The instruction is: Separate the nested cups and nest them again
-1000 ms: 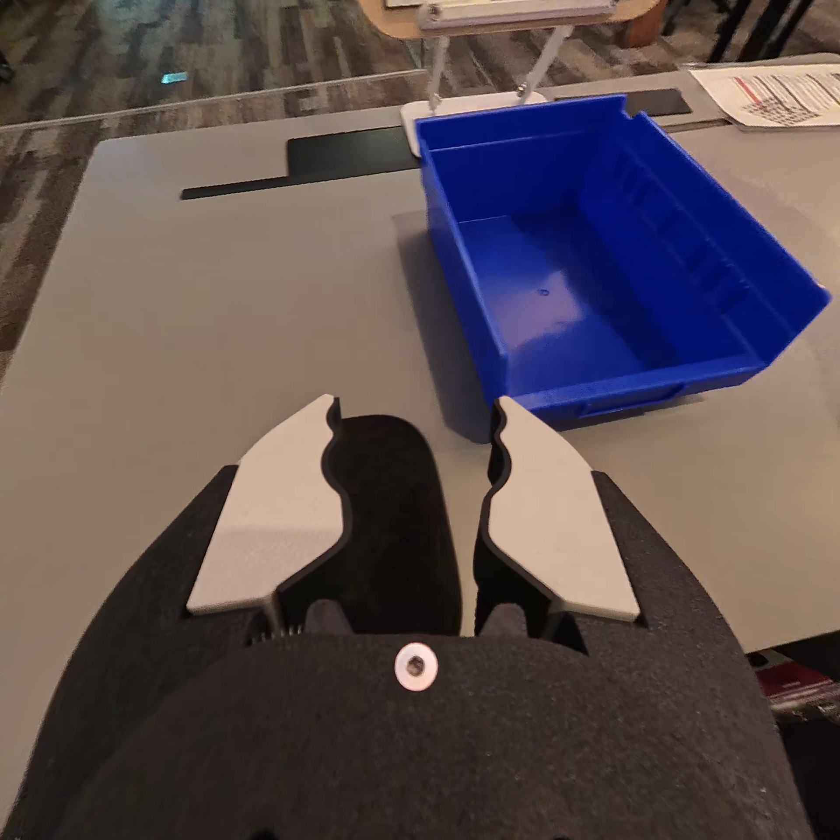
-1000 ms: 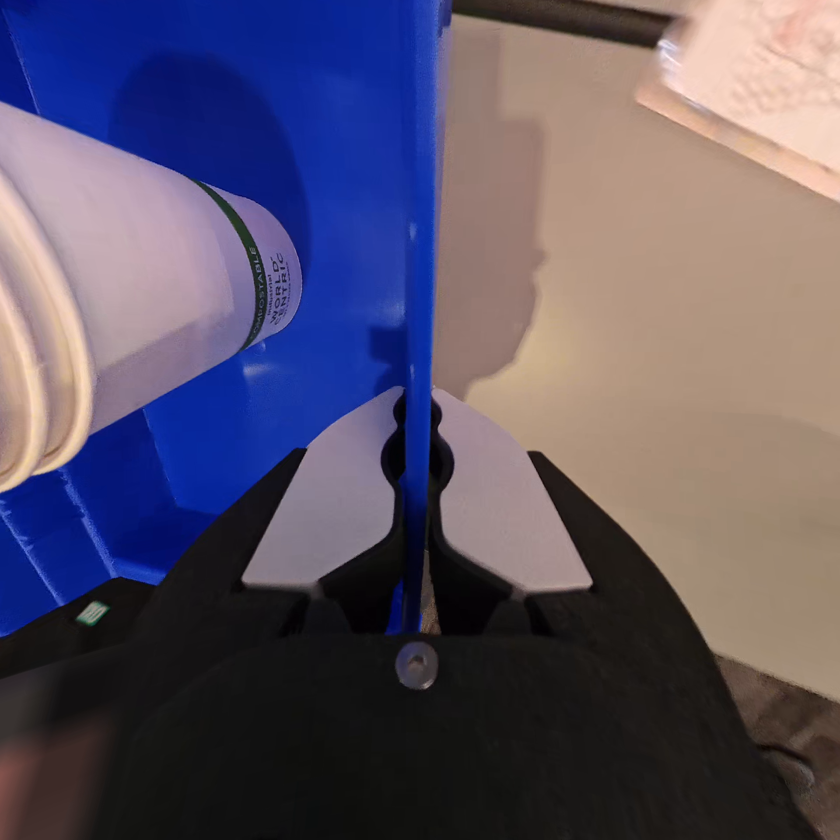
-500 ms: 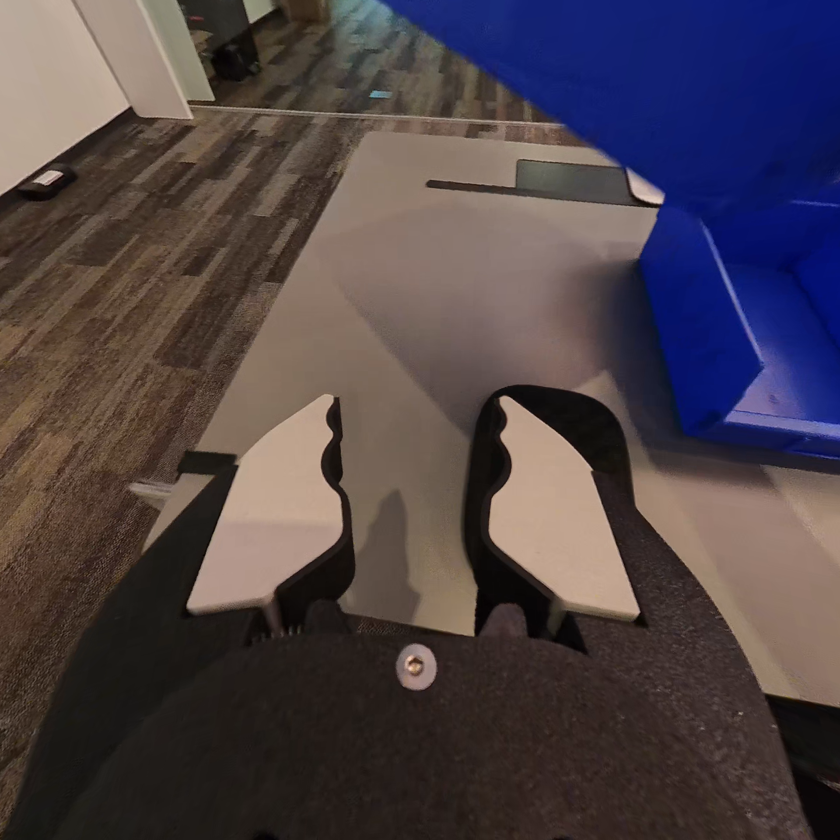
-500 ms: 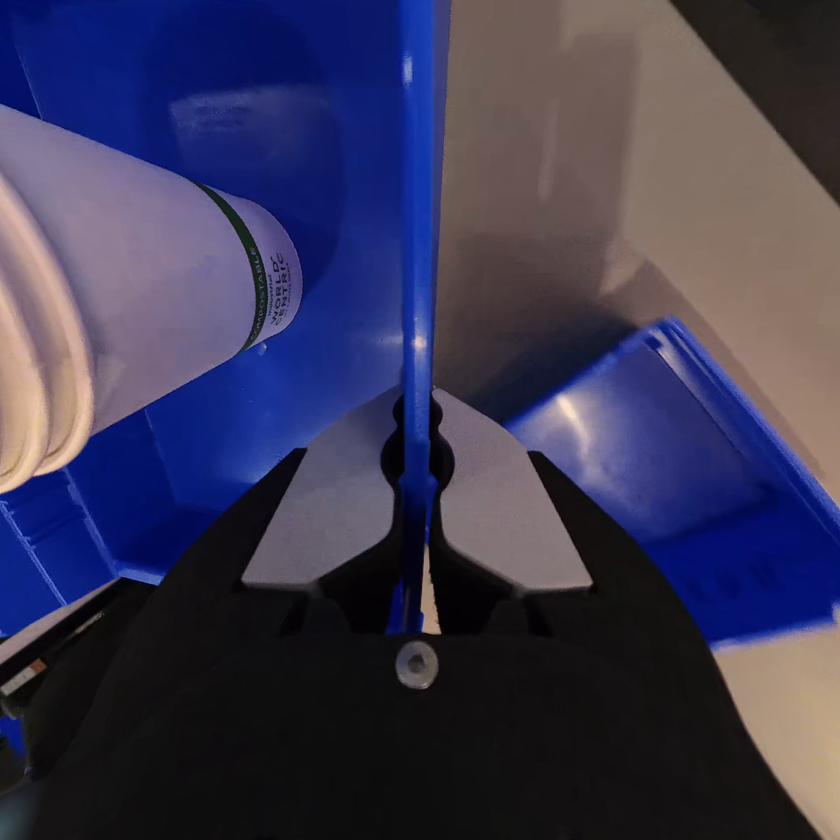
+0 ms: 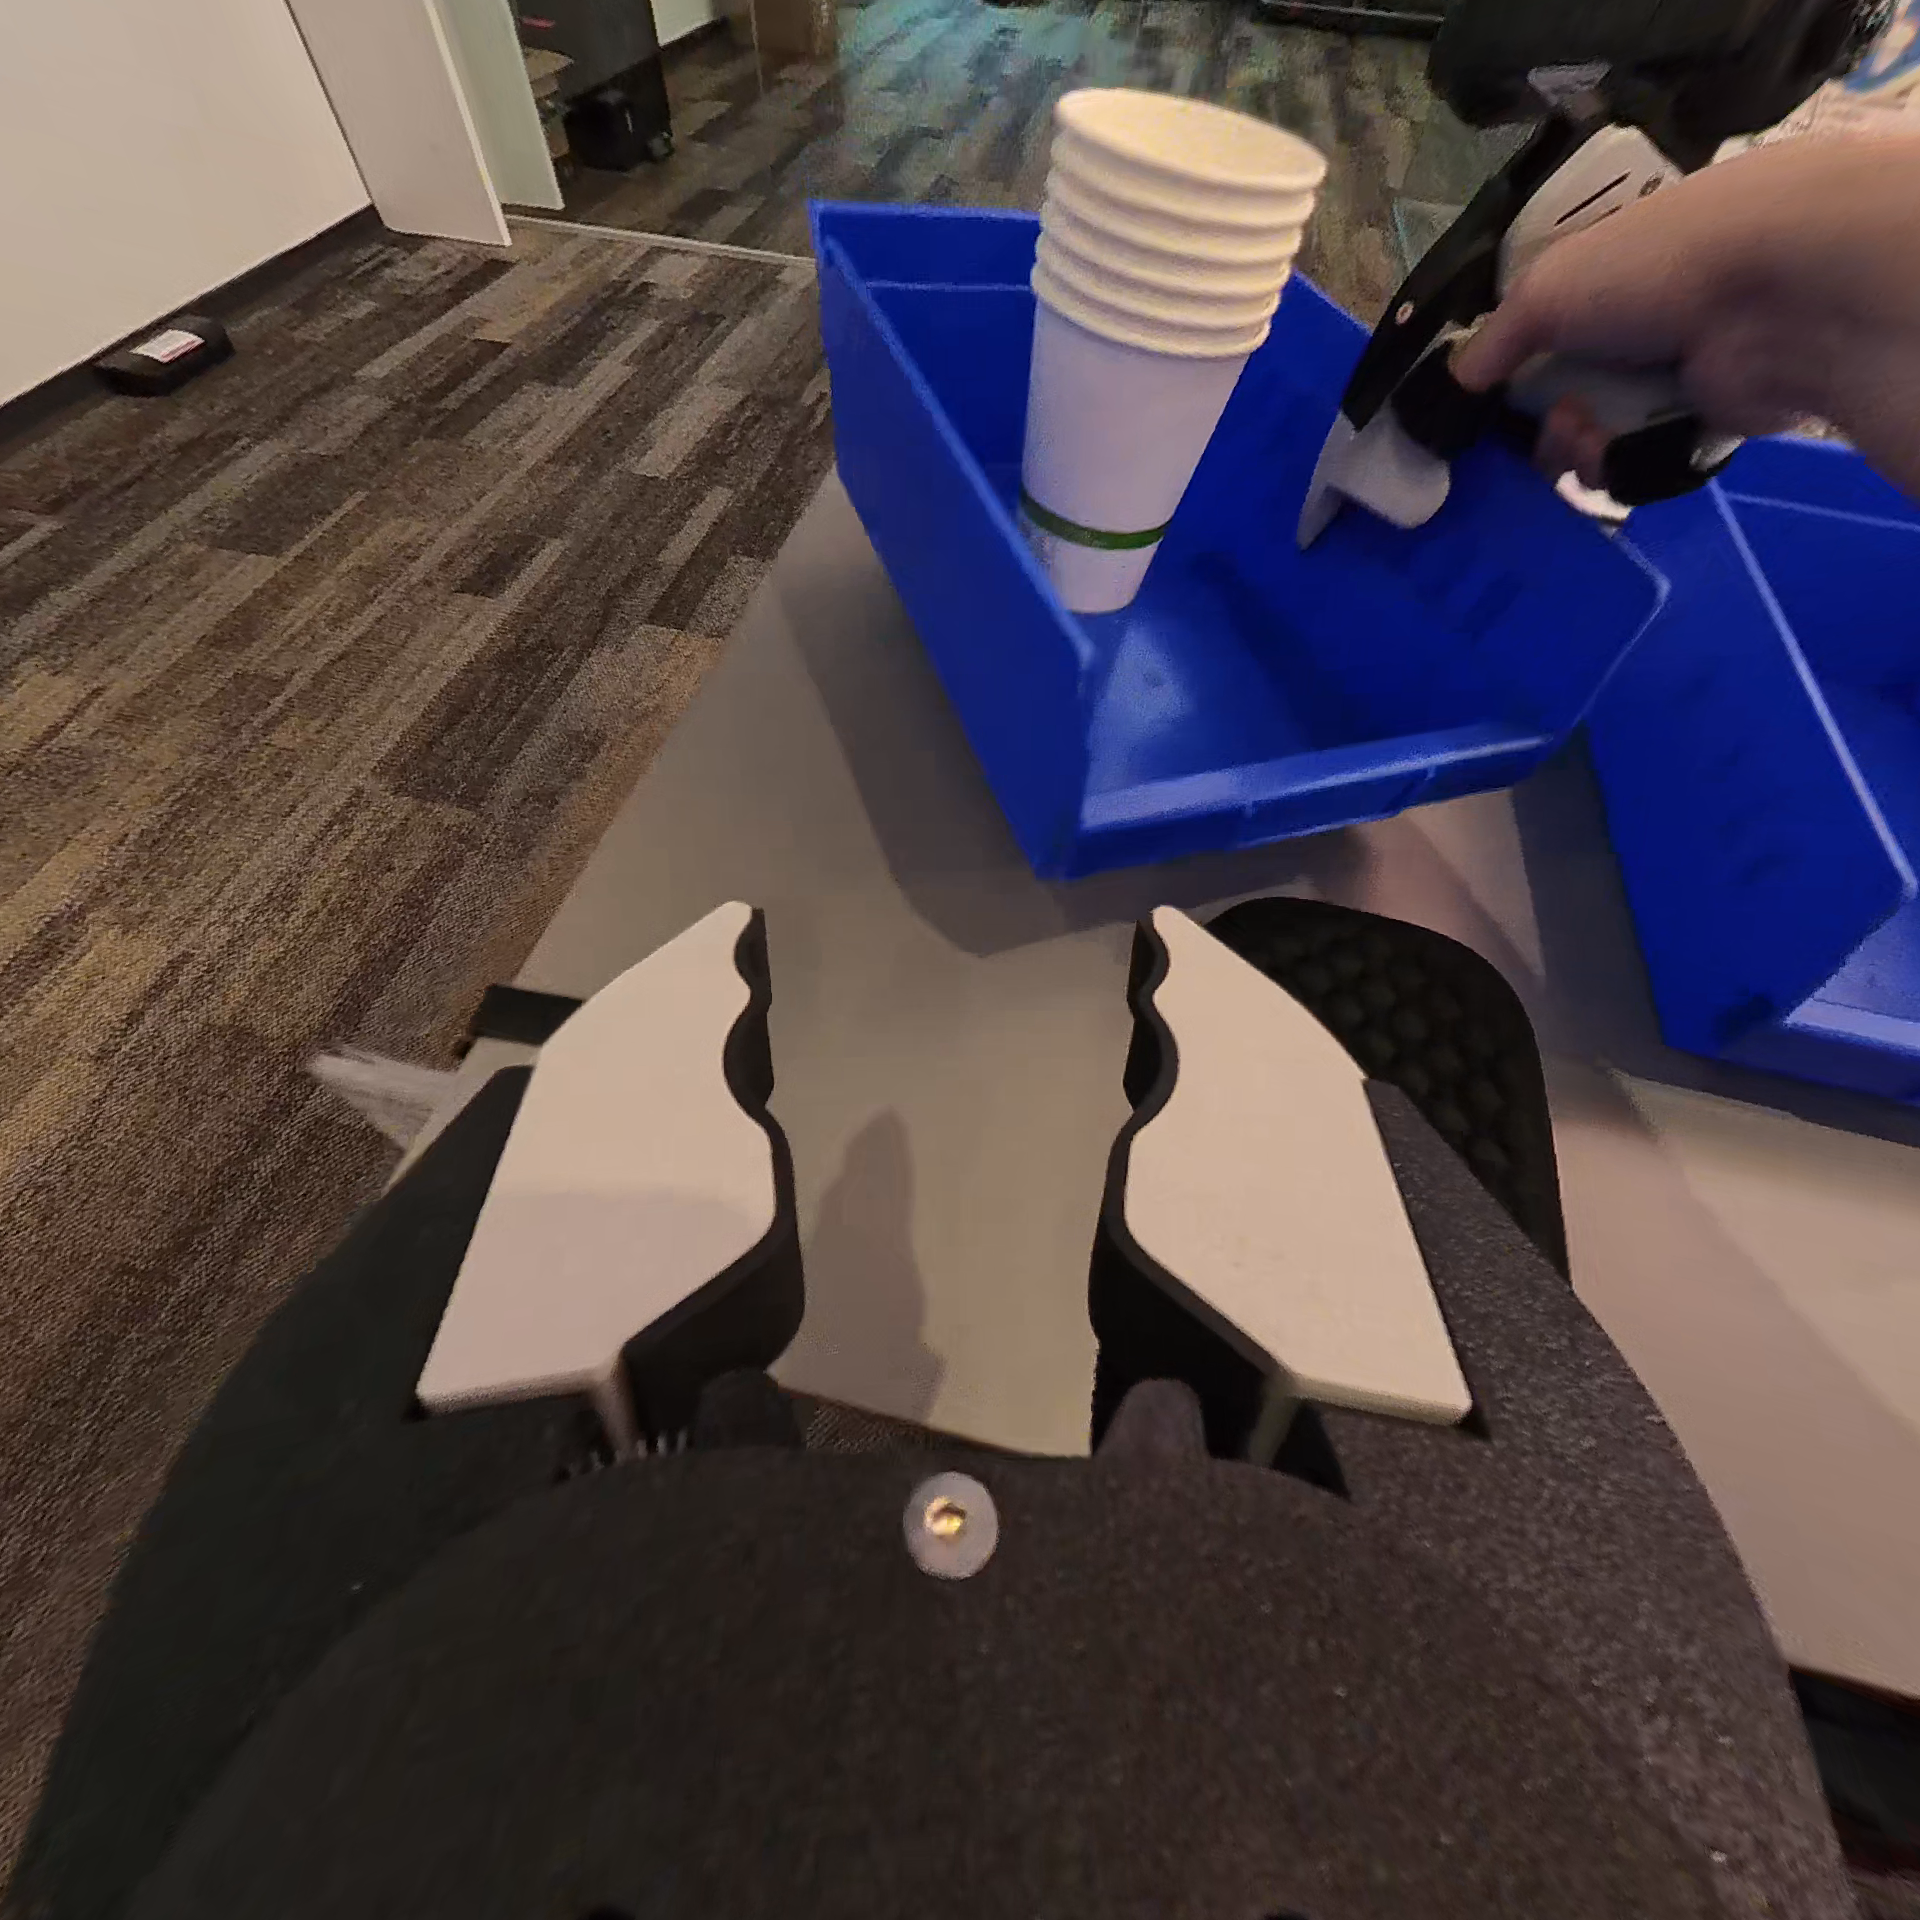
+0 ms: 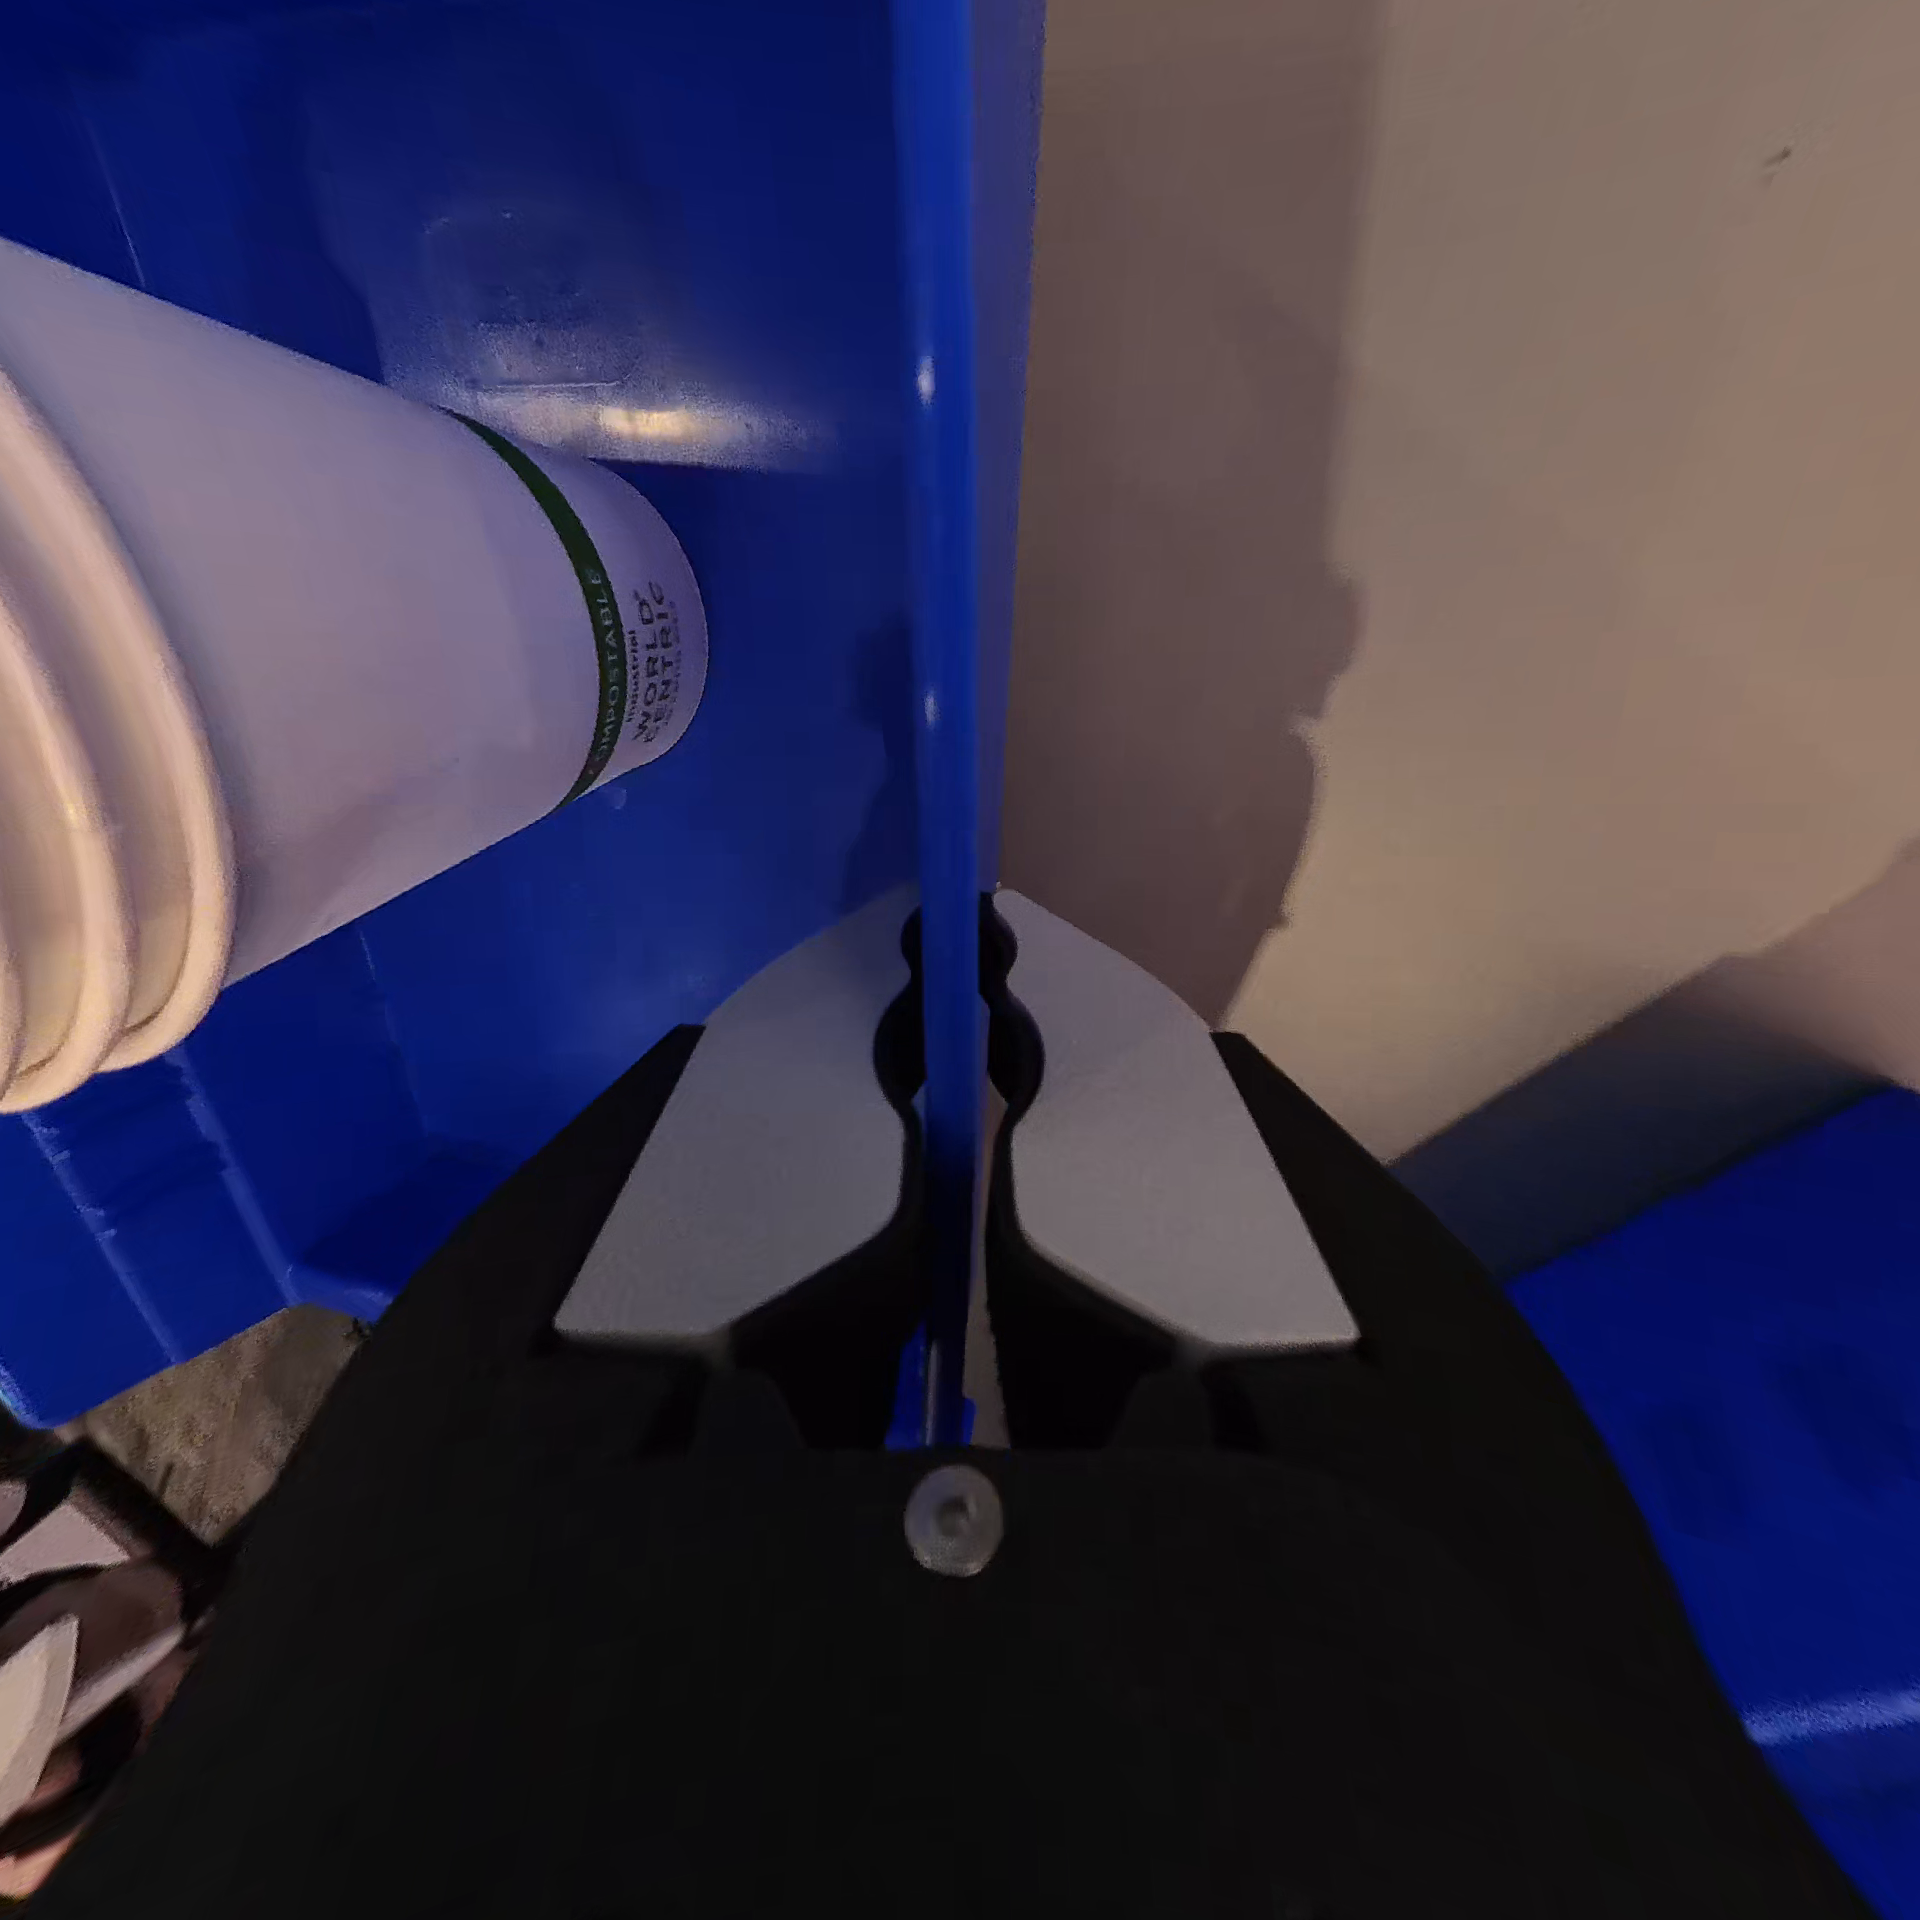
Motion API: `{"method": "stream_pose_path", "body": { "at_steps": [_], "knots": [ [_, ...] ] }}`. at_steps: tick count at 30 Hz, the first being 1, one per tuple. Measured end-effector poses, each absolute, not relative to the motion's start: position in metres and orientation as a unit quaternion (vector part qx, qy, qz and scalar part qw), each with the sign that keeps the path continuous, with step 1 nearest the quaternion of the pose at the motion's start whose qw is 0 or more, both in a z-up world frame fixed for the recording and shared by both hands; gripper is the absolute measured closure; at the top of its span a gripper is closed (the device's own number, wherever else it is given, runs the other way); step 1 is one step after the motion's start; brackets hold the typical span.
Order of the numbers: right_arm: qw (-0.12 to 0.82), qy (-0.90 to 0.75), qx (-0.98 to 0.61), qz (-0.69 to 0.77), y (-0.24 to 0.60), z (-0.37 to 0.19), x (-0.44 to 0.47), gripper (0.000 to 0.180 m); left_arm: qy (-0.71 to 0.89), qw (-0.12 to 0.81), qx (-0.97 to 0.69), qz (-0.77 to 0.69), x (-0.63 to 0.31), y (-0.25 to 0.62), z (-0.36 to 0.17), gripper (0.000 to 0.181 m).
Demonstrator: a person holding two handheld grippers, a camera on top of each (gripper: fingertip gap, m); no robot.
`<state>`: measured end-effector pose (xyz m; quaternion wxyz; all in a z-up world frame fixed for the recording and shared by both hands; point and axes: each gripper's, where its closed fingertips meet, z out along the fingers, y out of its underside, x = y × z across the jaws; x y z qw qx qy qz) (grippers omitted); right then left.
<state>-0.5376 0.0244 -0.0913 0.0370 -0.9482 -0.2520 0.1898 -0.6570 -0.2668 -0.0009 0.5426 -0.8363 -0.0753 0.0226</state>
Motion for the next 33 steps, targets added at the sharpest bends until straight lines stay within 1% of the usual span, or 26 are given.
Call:
{"method": "stream_pose_path", "body": {
  "at_steps": [3, 7, 9, 11, 12, 14, 15, 17, 18, 19, 20, 21, 22, 23, 24, 25, 29, 33],
  "knots": [
    [0.041, -0.231, -0.954, 0.187, 0.026, -0.108, -0.537, 0.173, -0.067, 0.536, -0.842, 0.004, -0.646, -0.241, -0.012, 0.113],
    [0.038, -0.217, -0.959, 0.177, 0.025, -0.118, -0.536, 0.172, -0.067, 0.513, -0.855, 0.02, -0.645, -0.203, -0.03, 0.112],
    [0.036, -0.22, -0.957, 0.187, 0.023, -0.114, -0.54, 0.163, -0.069, 0.502, -0.862, 0.021, -0.645, -0.184, -0.039, 0.112],
    [0.068, -0.224, -0.954, 0.188, 0.031, -0.101, -0.54, 0.166, -0.076, 0.484, -0.872, 0.018, -0.645, -0.166, -0.051, 0.112],
    [0.08, -0.229, -0.951, 0.192, 0.034, -0.093, -0.54, 0.162, -0.079, 0.476, -0.876, 0.022, -0.646, -0.158, -0.057, 0.112],
    [0.086, -0.265, -0.944, 0.175, 0.034, -0.076, -0.536, 0.144, -0.086, 0.463, -0.881, 0.038, -0.653, -0.143, -0.067, 0.116],
    [0.096, -0.29, -0.939, 0.157, 0.034, -0.066, -0.531, 0.141, -0.088, 0.453, -0.886, 0.05, -0.657, -0.138, -0.073, 0.117],
    [0.135, -0.342, -0.921, 0.13, 0.036, -0.042, -0.521, 0.141, -0.086, 0.424, -0.899, 0.063, -0.665, -0.128, -0.087, 0.119],
    [0.162, -0.362, -0.91, 0.121, 0.036, -0.028, -0.516, 0.14, -0.08, 0.411, -0.906, 0.062, -0.668, -0.125, -0.094, 0.126],
    [0.189, -0.382, -0.897, 0.119, 0.034, -0.013, -0.511, 0.139, -0.074, 0.405, -0.91, 0.043, -0.667, -0.122, -0.098, 0.127],
    [0.214, -0.4, -0.882, 0.124, 0.028, 0.001, -0.505, 0.14, -0.075, 0.405, -0.911, 0.02, -0.667, -0.12, -0.098, 0.135],
    [0.236, -0.417, -0.868, 0.132, 0.019, 0.014, -0.497, 0.14, -0.075, 0.408, -0.91, 0.005, -0.67, -0.12, -0.096, 0.148],
    [0.255, -0.432, -0.854, 0.139, 0.009, 0.025, -0.487, 0.141, -0.068, 0.41, -0.91, -0.001, -0.674, -0.119, -0.095, 0.156],
    [0.272, -0.446, -0.841, 0.14, -0.003, 0.034, -0.474, 0.142, -0.061, 0.413, -0.909, 0.001, -0.678, -0.119, -0.093, 0.168],
    [0.289, -0.458, -0.829, 0.14, -0.014, 0.041, -0.46, 0.143, -0.056, 0.415, -0.908, 0.01, -0.685, -0.119, -0.092, 0.172],
    [0.304, -0.466, -0.818, 0.143, -0.026, 0.046, -0.445, 0.144, -0.049, 0.412, -0.909, 0.018, -0.692, -0.118, -0.092, 0.175],
    [0.344, -0.469, -0.797, 0.162, -0.067, 0.058, -0.383, 0.147, 0.007, 0.389, -0.921, 0.037, -0.723, -0.109, -0.092, 0.174],
    [0.358, -0.456, -0.802, 0.147, -0.086, 0.06, -0.316, 0.147, 0.063, 0.368, -0.928, 0.014, -0.755, -0.099, -0.092, 0.174]
  ]
}}
